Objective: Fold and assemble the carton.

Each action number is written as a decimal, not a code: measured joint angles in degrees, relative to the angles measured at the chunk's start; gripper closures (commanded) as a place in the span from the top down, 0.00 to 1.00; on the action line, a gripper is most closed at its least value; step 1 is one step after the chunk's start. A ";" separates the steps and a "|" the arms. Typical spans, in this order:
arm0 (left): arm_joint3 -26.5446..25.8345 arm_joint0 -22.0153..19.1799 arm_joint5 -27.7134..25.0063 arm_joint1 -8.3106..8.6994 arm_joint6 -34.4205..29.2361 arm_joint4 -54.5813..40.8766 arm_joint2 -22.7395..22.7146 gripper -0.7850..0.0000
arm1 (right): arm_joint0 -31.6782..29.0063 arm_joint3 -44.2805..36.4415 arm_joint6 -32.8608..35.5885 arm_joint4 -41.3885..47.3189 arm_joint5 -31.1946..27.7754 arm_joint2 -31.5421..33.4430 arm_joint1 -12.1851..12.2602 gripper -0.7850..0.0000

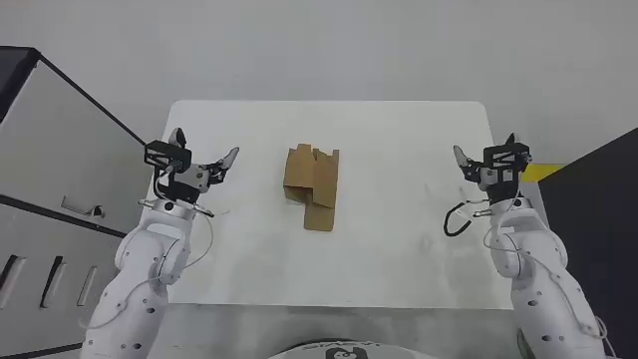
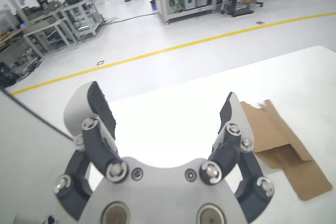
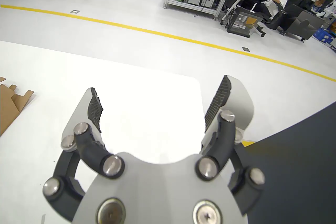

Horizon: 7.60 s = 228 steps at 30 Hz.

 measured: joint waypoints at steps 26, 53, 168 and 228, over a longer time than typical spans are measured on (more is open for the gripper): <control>-3.51 -0.91 -6.73 0.96 6.05 25.69 6.06 1.00 | 0.00 0.00 0.00 0.00 0.00 0.00 0.00 1.00; -1.35 -4.86 -3.41 -0.14 -8.92 52.06 21.36 1.00 | 0.00 0.00 0.00 0.00 0.00 0.00 0.00 1.00; 9.98 -11.32 11.49 -6.39 -1.32 71.56 29.44 0.00 | 0.00 0.00 0.00 0.00 0.00 0.00 0.00 1.00; 15.98 -15.23 29.75 -3.67 39.77 68.05 26.51 0.00 | 9.72 13.95 56.98 79.30 -33.69 4.74 4.67 1.00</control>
